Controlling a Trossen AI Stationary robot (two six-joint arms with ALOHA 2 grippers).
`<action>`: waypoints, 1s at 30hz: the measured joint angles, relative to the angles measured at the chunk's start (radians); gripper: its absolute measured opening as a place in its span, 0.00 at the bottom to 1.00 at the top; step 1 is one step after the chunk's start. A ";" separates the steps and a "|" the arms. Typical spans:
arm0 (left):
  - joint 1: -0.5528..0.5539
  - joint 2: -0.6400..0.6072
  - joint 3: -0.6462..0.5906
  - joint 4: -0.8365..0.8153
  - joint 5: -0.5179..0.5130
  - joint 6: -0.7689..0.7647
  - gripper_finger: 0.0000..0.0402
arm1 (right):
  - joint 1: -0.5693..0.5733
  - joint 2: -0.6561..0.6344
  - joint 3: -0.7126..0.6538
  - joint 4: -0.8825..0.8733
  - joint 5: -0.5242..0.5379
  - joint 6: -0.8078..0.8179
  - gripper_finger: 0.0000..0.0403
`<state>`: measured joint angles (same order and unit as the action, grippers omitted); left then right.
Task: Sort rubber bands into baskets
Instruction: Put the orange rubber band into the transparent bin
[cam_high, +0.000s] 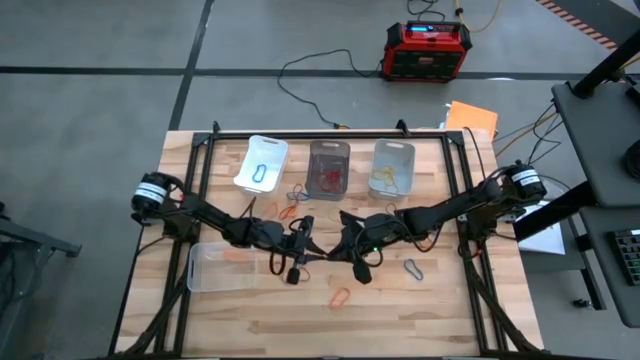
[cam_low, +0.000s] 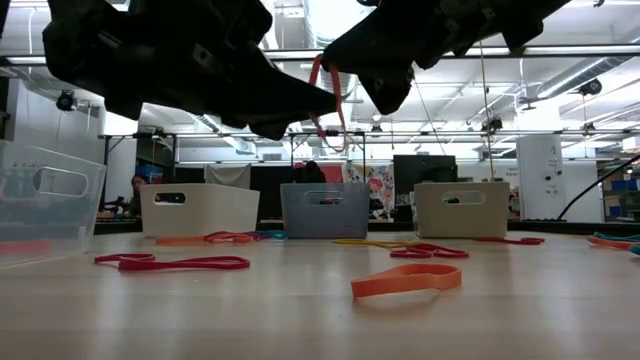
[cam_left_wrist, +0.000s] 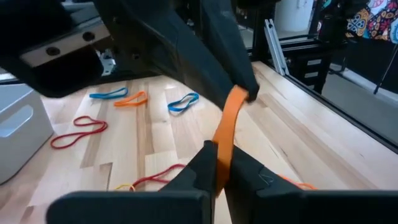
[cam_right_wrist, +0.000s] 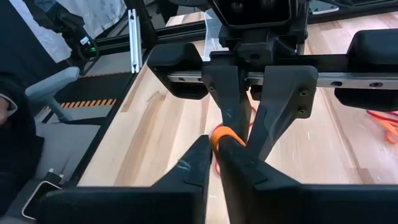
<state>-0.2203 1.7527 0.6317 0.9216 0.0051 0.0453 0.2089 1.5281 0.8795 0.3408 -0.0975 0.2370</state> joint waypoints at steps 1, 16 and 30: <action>0.000 -0.003 -0.003 -0.002 0.000 -0.002 0.00 | 0.000 0.000 0.000 0.000 0.000 0.007 0.09; -0.005 -0.163 -0.006 -0.304 -0.003 -0.019 0.00 | -0.005 -0.079 0.000 -0.114 0.019 0.059 0.43; -0.194 -0.656 0.176 -1.482 -0.027 -0.440 0.00 | -0.021 -0.151 0.001 -0.166 0.056 -0.017 0.46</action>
<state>-0.4148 1.0968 0.8073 -0.5606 -0.0222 -0.3950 0.1877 1.3769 0.8806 0.1749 -0.0410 0.2200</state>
